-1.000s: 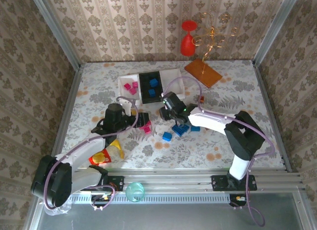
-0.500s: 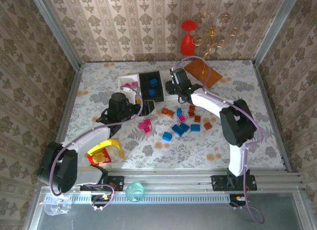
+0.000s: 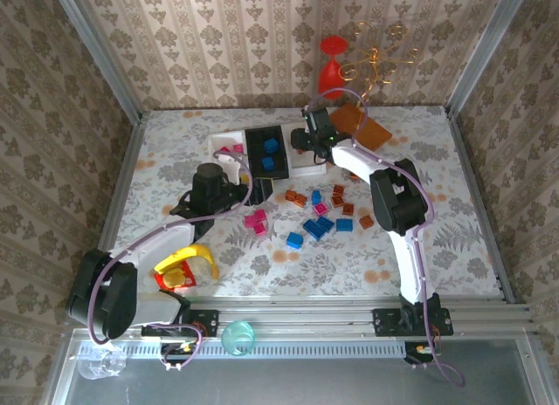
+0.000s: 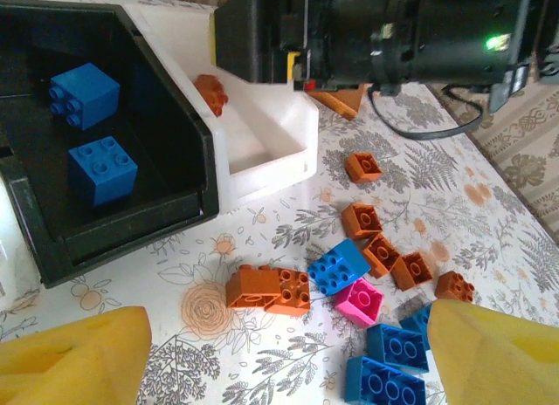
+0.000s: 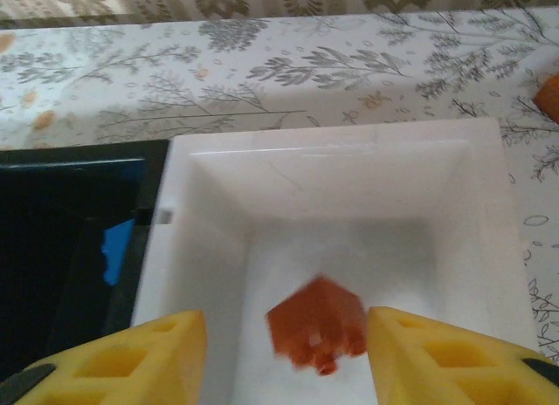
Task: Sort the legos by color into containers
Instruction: Place the lego in the container, then pick up the lego from the center of the table.
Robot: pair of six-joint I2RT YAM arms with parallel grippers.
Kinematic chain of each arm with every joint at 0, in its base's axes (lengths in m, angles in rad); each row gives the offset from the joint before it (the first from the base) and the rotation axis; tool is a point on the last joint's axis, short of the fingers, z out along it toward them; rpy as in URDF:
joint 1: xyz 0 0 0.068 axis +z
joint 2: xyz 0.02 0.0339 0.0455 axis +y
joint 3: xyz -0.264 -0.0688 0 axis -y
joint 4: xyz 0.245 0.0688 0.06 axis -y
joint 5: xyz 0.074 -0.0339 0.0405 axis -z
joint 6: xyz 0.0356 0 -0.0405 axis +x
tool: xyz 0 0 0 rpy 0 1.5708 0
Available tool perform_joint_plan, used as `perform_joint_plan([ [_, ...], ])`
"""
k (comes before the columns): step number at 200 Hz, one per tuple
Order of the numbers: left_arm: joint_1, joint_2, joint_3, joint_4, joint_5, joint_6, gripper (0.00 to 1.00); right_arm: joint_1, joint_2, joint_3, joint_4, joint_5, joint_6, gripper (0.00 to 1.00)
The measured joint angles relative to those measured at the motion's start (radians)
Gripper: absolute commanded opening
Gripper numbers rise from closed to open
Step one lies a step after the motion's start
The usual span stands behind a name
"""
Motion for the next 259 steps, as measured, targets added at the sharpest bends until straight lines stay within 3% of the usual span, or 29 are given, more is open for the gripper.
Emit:
perform_joint_plan([
  [32, 0.000, -0.005, -0.019, -0.021, 0.004, 0.002, 0.85, 0.012, -0.253, -0.287, 0.027, -0.041, -0.006, 0.67],
  [65, 0.007, -0.029, -0.069, -0.046, 0.041, 0.023, 0.85, 0.048, -0.561, -0.583, 0.018, -0.004, -0.027, 0.71],
  [91, 0.008, -0.044, -0.091, -0.060, 0.057, 0.028, 0.85, 0.106, -0.665, -0.702, -0.007, 0.027, -0.042, 0.74],
  [138, 0.018, -0.099, -0.137, -0.065, 0.016, 0.027, 0.85, 0.256, -0.560, -0.695, -0.025, 0.027, -0.124, 0.76],
  [201, 0.034, -0.183, -0.160, -0.109, -0.047, 0.027, 0.85, 0.262, -0.266, -0.461, -0.061, 0.068, -0.285, 0.78],
  [259, 0.049, -0.208, -0.160, -0.147, -0.066, 0.027, 0.85, 0.262, -0.133, -0.340, -0.140, 0.089, -0.359, 0.66],
])
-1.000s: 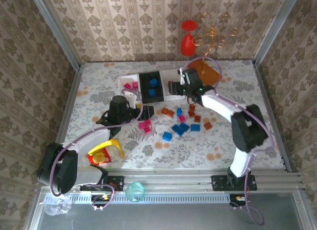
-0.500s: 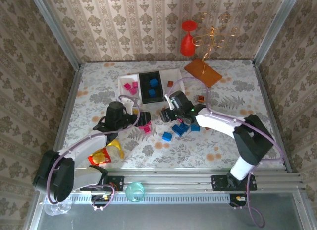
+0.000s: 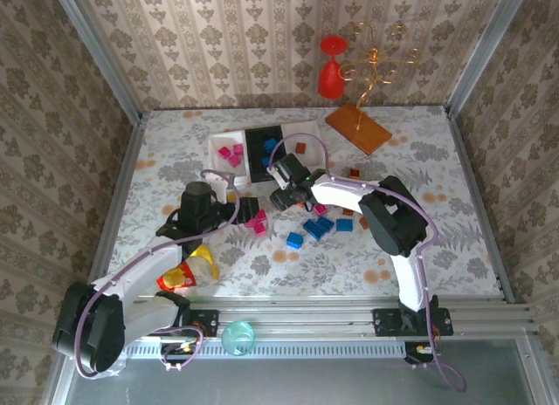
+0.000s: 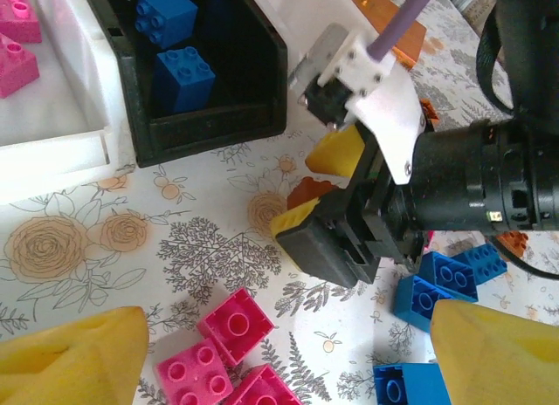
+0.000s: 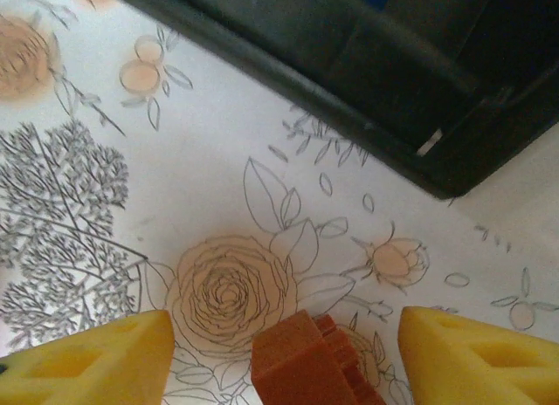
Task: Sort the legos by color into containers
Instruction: Pick up the lego from the center of the table.
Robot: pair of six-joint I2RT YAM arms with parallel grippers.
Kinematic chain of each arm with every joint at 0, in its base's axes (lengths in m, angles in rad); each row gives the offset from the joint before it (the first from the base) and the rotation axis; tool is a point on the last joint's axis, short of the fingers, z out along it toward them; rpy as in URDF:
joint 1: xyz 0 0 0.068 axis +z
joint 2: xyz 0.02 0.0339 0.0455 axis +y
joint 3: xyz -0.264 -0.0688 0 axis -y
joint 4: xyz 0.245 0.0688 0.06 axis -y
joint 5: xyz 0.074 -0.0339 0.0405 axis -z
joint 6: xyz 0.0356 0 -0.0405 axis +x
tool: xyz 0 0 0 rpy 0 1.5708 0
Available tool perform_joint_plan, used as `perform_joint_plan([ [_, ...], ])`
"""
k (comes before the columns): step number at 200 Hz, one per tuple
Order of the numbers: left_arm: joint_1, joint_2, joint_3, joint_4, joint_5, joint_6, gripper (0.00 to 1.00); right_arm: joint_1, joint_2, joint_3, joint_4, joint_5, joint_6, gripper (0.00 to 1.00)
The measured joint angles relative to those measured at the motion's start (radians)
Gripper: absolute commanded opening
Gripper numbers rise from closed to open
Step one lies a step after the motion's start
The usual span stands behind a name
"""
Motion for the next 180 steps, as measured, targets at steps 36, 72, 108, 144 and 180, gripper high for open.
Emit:
perform_joint_plan([
  [36, 0.018, -0.002, 0.000, -0.006, -0.007, 0.000, 0.85, 0.001, 0.011, 0.006, -0.029, -0.005, -0.031, 0.52],
  [72, 0.018, -0.002, 0.000, -0.006, -0.007, 0.000, 0.85, 0.006, 0.013, 0.007, -0.036, -0.021, -0.052, 0.37],
  [108, 0.018, -0.002, -0.002, -0.006, -0.006, 0.000, 0.85, 0.006, 0.005, -0.001, -0.018, -0.071, -0.050, 0.30],
  [144, 0.017, 0.002, -0.011, 0.032, 0.020, -0.003, 0.85, -0.005, -0.117, -0.093, 0.036, -0.138, -0.019, 0.28],
  [180, -0.003, 0.075, -0.003, 0.140, 0.057, -0.016, 0.85, -0.081, -0.261, -0.132, 0.129, -0.207, 0.065, 0.27],
])
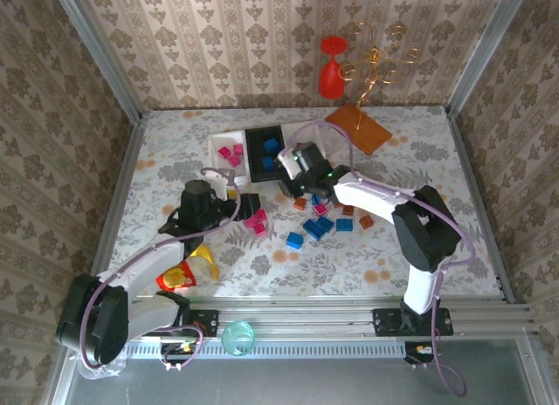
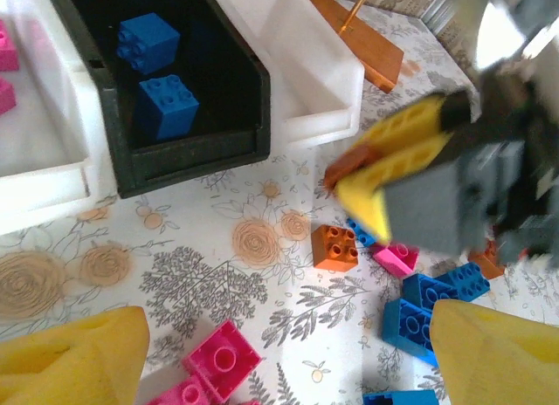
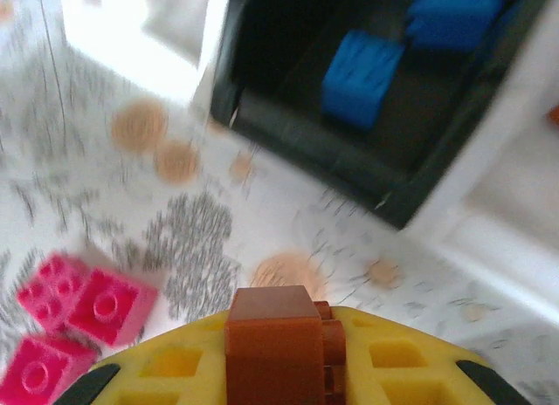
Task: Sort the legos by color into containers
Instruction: Pick up the lego from the center of the table, then place the lego in the container, then pick up the lego from the center of the table.
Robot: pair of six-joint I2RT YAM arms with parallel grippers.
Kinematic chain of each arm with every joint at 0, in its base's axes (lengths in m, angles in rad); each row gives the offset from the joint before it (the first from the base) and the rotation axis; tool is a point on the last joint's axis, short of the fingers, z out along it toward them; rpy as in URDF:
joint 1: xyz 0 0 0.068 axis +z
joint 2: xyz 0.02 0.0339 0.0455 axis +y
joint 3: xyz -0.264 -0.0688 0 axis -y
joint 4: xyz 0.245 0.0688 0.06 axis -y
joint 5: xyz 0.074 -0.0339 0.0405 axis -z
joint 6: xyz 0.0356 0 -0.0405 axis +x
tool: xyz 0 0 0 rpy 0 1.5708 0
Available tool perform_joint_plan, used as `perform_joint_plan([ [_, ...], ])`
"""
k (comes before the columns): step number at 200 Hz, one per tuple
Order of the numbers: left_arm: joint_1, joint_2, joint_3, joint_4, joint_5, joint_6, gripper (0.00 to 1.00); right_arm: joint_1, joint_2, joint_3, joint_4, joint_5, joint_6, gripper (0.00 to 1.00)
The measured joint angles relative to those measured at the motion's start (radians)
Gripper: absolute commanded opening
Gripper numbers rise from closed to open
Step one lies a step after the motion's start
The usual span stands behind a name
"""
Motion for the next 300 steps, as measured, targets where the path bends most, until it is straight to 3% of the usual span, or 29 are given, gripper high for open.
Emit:
perform_joint_plan([
  [31, -0.040, 0.110, 0.089, 0.031, 0.016, 0.004, 0.85, -0.085, 0.004, 0.041, 0.042, 0.016, 0.093, 0.27],
  [62, -0.047, 0.194, 0.209, 0.055, 0.021, 0.015, 0.85, -0.137, 0.124, 0.179, 0.043, 0.092, 0.162, 0.29],
  [130, -0.064, 0.245, 0.273, 0.063, 0.024, 0.016, 0.85, -0.155, 0.487, 0.625, -0.063, 0.157, 0.215, 0.37],
  [172, -0.064, 0.226, 0.261, 0.049, 0.015, 0.019, 0.85, -0.161, 0.520, 0.688, -0.113, 0.173, 0.219, 0.47],
  [199, -0.064, 0.173, 0.224, 0.020, 0.000, 0.031, 0.86, -0.163, 0.407, 0.517, -0.081, 0.165, 0.218, 0.52],
  [235, -0.064, 0.100, 0.167, -0.079, -0.010, 0.060, 0.86, -0.144, 0.085, 0.141, -0.047, 0.154, 0.210, 0.59],
  [258, -0.056, 0.044, 0.100, -0.146, -0.011, 0.068, 0.86, -0.072, -0.097, -0.026, -0.047, 0.172, 0.185, 0.63],
  [300, -0.010, -0.070, 0.010, -0.226, -0.011, 0.068, 0.87, 0.087, -0.140, -0.138, -0.081, 0.195, 0.130, 0.66],
])
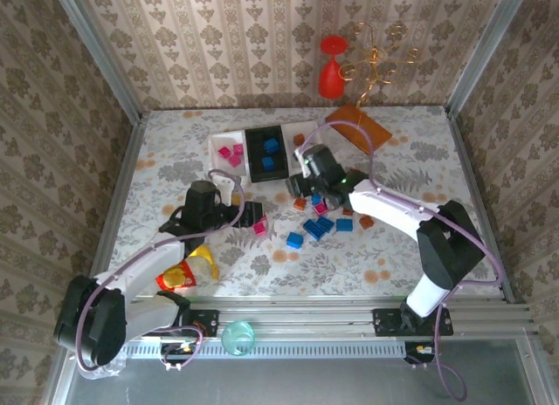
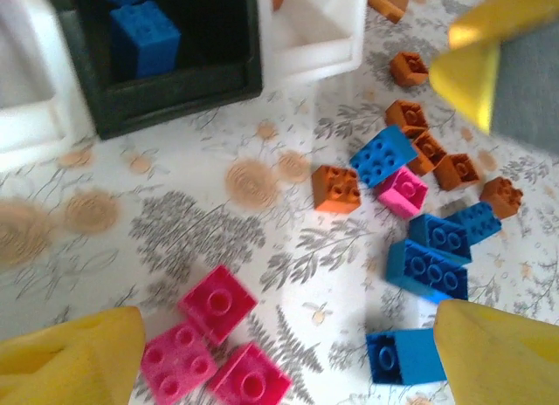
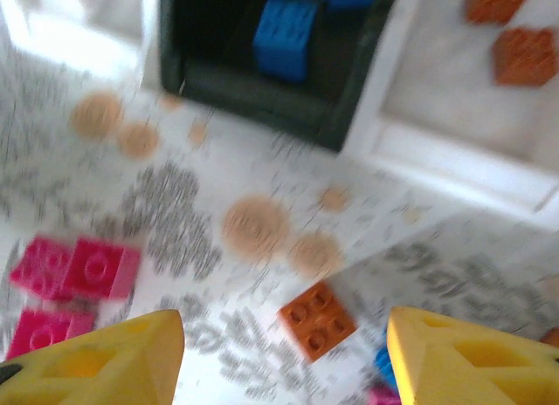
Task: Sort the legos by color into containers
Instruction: Pick up the lego from the center of the table.
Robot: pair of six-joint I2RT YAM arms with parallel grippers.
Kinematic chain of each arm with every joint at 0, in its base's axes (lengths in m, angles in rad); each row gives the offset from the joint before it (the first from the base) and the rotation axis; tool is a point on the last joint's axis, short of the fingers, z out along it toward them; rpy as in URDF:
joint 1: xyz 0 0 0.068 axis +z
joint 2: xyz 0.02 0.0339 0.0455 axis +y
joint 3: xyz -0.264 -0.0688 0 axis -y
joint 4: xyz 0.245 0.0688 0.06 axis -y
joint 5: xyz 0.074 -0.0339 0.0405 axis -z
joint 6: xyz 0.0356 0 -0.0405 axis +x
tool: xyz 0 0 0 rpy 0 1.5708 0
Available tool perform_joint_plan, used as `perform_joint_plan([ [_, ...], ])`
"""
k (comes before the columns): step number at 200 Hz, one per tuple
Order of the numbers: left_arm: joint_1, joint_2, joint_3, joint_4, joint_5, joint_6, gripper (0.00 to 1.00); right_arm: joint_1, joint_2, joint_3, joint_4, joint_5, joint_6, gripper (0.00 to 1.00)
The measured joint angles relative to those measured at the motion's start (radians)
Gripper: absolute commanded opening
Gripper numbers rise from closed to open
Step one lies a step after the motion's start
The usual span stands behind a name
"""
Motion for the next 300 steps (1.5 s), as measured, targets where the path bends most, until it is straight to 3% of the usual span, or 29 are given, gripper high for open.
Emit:
perform_joint_plan([
  [36, 0.003, -0.006, -0.002, -0.006, 0.002, 0.000, 0.87, 0.032, 0.133, 0.031, -0.037, 0.006, -0.042, 0.70],
  [84, 0.023, -0.014, -0.002, -0.012, -0.002, 0.000, 0.87, 0.032, 0.314, 0.201, -0.106, 0.057, -0.101, 0.74],
  [181, 0.047, -0.075, -0.022, -0.025, -0.040, 0.001, 0.87, 0.021, 0.394, 0.301, -0.255, 0.100, -0.149, 0.75],
  [216, 0.063, -0.122, -0.044, -0.029, -0.069, 0.000, 0.87, 0.018, 0.394, 0.305, -0.284, 0.073, -0.147, 0.67],
  [300, 0.071, -0.131, -0.045, -0.027, -0.039, 0.000, 0.87, 0.018, 0.383, 0.287, -0.282, -0.036, -0.138, 0.38],
])
